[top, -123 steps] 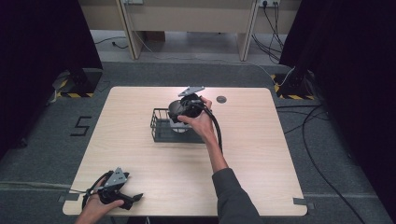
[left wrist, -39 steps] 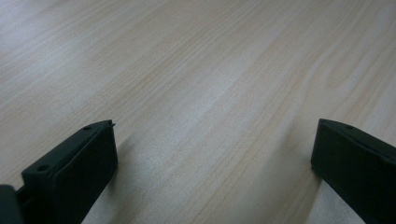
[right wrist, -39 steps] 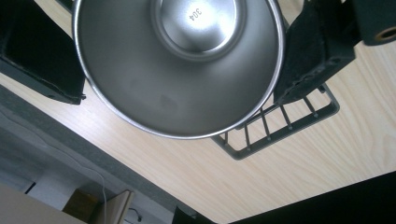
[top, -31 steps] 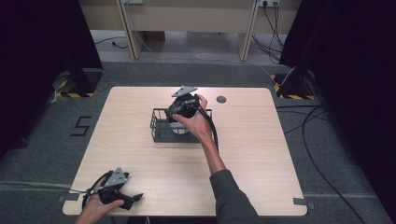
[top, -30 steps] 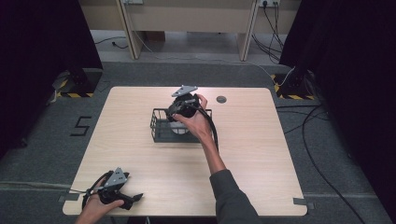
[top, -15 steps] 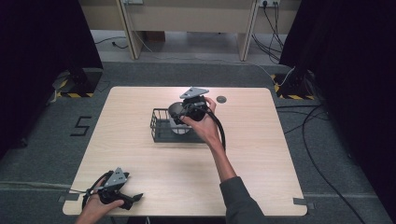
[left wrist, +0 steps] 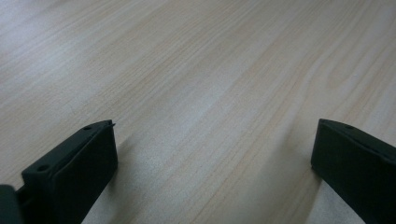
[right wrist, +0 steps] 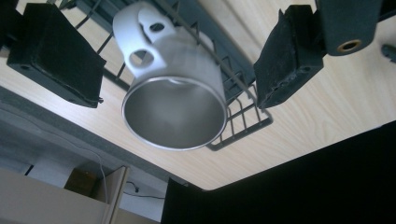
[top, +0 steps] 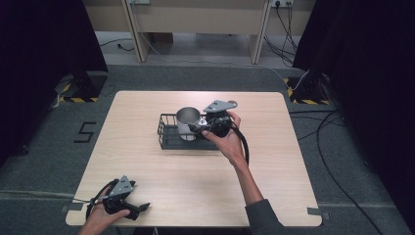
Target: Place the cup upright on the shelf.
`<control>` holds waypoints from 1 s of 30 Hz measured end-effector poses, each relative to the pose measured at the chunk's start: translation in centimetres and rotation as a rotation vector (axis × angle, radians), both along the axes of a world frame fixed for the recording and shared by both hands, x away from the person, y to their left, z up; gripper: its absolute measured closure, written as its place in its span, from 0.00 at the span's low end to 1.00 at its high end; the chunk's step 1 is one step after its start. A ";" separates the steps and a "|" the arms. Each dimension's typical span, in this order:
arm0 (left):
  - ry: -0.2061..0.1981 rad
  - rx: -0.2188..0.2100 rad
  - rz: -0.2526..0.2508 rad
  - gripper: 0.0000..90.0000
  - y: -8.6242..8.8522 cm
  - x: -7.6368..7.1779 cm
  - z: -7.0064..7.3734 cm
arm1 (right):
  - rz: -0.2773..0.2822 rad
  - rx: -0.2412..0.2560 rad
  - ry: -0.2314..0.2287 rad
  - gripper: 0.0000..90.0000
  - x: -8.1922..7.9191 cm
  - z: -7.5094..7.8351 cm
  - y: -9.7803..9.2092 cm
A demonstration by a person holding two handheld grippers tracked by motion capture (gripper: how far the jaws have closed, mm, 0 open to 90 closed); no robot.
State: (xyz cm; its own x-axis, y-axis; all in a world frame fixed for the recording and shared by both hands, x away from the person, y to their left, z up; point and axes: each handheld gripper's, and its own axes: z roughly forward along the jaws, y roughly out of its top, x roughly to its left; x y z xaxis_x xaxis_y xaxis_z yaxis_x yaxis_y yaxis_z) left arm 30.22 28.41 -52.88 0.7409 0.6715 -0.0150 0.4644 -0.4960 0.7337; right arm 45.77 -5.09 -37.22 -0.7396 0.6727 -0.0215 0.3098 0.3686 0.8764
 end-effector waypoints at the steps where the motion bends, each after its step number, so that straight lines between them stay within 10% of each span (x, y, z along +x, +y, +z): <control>1: 0.000 0.000 0.000 0.00 0.0 0.0 0.0 | 0.000 0.000 0.000 0.18 0.0 0.0 0.0; 30: -0.001 0.002 -0.002 0.00 0.0 0.0 0.0 | 0.020 0.046 -0.009 0.18 -5.6 -2.7 -3.1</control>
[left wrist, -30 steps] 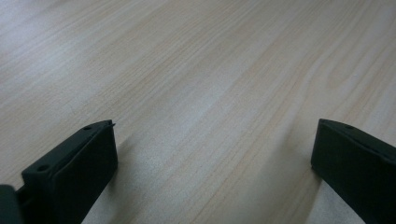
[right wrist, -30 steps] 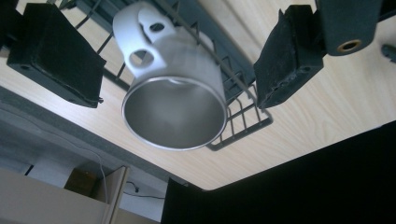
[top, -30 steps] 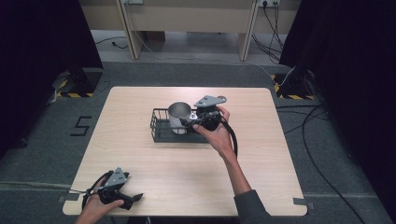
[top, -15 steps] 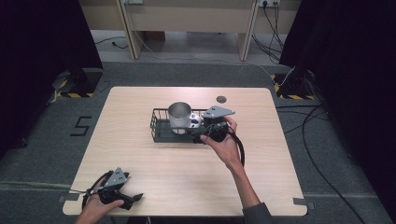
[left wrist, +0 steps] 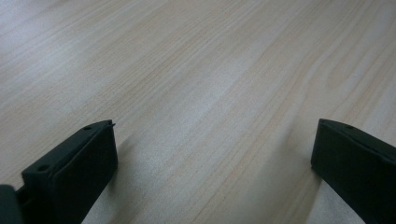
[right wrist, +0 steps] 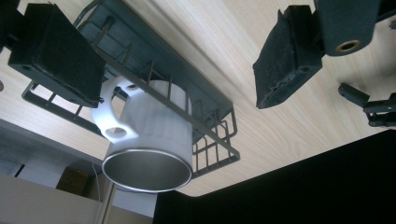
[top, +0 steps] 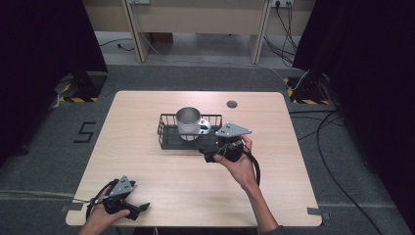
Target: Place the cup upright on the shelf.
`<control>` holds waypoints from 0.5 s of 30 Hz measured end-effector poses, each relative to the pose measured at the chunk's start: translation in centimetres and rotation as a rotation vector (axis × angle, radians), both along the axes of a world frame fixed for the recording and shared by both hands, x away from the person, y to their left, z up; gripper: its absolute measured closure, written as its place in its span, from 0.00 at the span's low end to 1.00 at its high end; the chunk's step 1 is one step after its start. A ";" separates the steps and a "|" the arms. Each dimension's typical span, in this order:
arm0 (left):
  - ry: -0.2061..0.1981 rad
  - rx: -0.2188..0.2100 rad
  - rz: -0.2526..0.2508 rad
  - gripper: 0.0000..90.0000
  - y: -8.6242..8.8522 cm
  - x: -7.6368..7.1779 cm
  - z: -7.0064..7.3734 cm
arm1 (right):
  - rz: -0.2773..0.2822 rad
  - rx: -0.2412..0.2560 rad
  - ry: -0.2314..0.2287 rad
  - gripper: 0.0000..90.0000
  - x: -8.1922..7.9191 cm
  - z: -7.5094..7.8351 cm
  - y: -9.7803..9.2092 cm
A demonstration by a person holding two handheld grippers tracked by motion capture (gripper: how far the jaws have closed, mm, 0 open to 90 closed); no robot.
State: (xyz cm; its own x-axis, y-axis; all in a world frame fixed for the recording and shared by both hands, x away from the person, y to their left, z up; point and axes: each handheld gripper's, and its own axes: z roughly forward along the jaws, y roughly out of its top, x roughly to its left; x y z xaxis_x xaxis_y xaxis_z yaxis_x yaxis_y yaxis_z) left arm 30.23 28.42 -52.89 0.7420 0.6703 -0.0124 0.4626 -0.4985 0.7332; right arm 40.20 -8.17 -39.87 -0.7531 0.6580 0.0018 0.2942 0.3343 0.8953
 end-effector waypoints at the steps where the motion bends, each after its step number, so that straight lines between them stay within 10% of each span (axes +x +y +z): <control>1: 0.000 0.000 0.000 0.00 0.0 0.0 0.0 | 0.000 0.001 0.000 0.18 -0.1 -0.1 -0.1; 15: -0.001 0.003 -0.002 0.00 0.0 0.0 0.0 | -0.009 0.027 0.008 0.19 -1.8 -1.4 -1.4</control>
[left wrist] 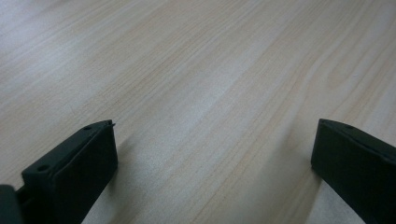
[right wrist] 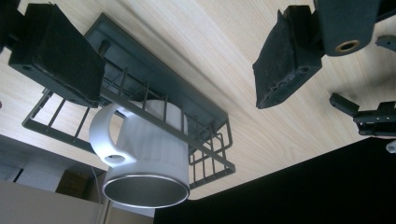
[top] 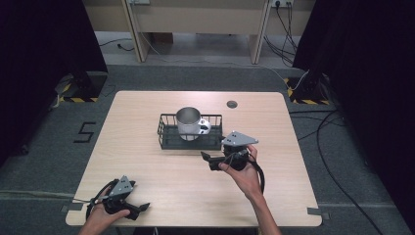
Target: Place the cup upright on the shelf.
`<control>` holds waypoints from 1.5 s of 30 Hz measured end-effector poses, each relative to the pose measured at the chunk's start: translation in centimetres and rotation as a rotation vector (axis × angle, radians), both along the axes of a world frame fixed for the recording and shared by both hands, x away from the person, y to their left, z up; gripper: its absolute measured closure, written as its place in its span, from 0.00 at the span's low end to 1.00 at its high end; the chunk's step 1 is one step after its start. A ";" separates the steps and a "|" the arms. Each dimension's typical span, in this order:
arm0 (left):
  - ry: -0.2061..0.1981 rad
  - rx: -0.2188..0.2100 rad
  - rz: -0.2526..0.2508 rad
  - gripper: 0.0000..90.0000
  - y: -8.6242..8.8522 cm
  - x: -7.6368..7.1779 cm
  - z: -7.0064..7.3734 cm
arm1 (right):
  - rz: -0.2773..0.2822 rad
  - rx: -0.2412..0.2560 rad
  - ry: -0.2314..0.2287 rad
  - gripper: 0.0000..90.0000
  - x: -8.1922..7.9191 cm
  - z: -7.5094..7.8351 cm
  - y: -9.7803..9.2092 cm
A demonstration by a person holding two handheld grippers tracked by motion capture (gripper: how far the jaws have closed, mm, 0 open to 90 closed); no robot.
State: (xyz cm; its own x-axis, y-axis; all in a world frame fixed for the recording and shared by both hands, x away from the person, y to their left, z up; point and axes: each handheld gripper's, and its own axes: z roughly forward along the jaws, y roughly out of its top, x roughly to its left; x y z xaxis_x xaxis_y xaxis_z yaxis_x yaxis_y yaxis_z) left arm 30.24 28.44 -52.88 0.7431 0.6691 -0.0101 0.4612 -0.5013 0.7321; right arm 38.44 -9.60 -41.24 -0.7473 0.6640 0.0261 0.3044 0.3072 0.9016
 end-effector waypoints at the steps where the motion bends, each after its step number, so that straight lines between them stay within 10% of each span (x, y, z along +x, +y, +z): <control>1: 0.000 0.000 0.000 0.00 0.0 0.0 0.0 | -0.001 0.000 -0.001 0.18 -0.1 -0.1 -0.1; 45: 0.001 -0.001 0.001 0.00 0.0 0.0 0.0 | -0.042 -0.011 0.041 0.19 -4.7 -5.6 -2.5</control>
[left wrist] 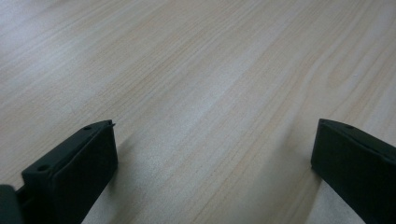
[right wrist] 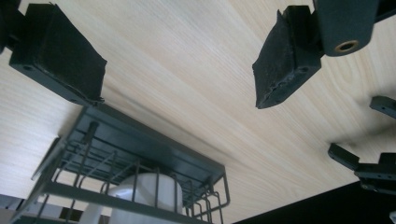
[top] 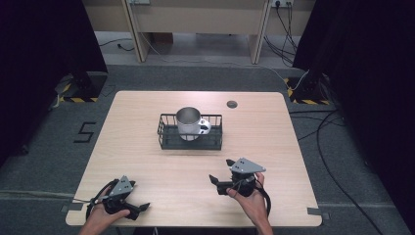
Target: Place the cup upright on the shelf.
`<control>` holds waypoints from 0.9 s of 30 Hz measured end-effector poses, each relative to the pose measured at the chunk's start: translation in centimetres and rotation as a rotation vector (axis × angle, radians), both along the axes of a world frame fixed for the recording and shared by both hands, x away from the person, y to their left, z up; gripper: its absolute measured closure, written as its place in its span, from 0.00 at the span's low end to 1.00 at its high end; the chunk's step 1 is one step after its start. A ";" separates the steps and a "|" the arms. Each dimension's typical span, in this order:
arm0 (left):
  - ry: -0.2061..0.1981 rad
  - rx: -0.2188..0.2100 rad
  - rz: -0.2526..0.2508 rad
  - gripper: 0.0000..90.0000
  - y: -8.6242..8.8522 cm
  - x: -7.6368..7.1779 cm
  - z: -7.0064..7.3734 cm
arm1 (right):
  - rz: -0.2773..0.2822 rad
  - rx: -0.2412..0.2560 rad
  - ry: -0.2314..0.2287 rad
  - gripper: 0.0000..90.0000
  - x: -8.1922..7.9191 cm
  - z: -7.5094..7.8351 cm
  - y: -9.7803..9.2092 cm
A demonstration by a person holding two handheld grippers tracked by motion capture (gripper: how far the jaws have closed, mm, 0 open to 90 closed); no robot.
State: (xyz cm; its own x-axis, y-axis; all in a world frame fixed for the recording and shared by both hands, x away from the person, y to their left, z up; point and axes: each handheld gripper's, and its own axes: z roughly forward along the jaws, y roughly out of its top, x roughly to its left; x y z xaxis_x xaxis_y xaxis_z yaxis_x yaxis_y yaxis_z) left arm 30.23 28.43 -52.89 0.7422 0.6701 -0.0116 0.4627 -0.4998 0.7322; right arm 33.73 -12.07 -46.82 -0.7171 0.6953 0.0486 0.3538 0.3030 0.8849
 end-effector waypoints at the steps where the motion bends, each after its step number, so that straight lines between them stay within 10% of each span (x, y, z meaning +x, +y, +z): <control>1: 0.000 0.000 0.000 0.00 0.0 0.0 0.0 | -0.006 -0.003 0.001 0.19 -0.1 -0.1 -0.2; 27: 0.000 0.000 0.001 0.00 0.0 0.0 0.0 | -0.047 -0.055 0.079 0.18 -1.8 -3.1 -2.6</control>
State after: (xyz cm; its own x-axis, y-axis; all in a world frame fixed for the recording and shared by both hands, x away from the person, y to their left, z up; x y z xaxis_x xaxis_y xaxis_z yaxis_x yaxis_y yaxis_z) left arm 30.21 28.43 -52.89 0.7414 0.6710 -0.0115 0.4633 -0.4993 0.7321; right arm 31.90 -14.71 -49.90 -0.6792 0.7311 0.0647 0.4365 0.3315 0.8364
